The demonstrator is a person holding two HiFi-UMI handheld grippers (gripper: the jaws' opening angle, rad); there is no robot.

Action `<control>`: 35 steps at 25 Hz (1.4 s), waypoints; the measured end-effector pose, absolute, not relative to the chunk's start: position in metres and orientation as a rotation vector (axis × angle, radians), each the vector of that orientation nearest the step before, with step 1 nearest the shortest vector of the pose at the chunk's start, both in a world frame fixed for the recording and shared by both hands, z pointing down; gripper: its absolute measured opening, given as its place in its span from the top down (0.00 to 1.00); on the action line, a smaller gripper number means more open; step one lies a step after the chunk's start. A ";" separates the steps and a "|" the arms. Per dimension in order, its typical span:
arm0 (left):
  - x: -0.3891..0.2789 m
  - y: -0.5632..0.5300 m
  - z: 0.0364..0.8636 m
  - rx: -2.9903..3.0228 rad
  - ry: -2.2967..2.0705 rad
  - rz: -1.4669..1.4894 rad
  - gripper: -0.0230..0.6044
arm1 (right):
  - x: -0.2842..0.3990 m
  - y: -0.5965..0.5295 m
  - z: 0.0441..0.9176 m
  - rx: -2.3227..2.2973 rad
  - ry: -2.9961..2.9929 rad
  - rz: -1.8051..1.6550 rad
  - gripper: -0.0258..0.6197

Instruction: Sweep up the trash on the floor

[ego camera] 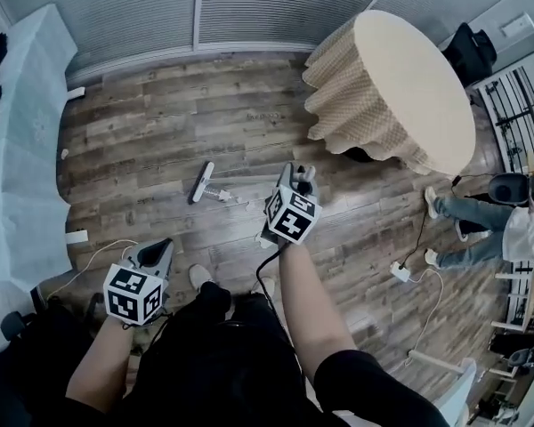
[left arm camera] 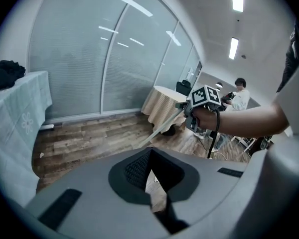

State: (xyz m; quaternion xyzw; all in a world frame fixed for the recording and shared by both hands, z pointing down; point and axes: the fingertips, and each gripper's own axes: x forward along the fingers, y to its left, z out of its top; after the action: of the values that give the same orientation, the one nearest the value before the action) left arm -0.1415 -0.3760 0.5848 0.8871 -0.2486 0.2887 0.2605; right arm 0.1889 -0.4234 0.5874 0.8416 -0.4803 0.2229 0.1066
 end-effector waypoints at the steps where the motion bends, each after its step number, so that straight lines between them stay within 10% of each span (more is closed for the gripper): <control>1: -0.136 -0.375 0.583 2.411 -0.662 0.786 0.97 | 0.195 -0.415 0.586 2.485 -1.401 0.657 0.79; 35: 0.030 -0.281 0.543 2.597 -0.415 0.822 0.97 | 0.316 -0.180 0.559 2.594 -1.117 0.708 0.80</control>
State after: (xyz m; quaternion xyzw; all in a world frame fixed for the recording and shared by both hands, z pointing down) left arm 0.0302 -0.2812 0.5434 0.9250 -0.1480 0.2927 0.1918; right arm 0.3160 -0.1803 0.5591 0.8850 -0.3811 0.2416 0.1149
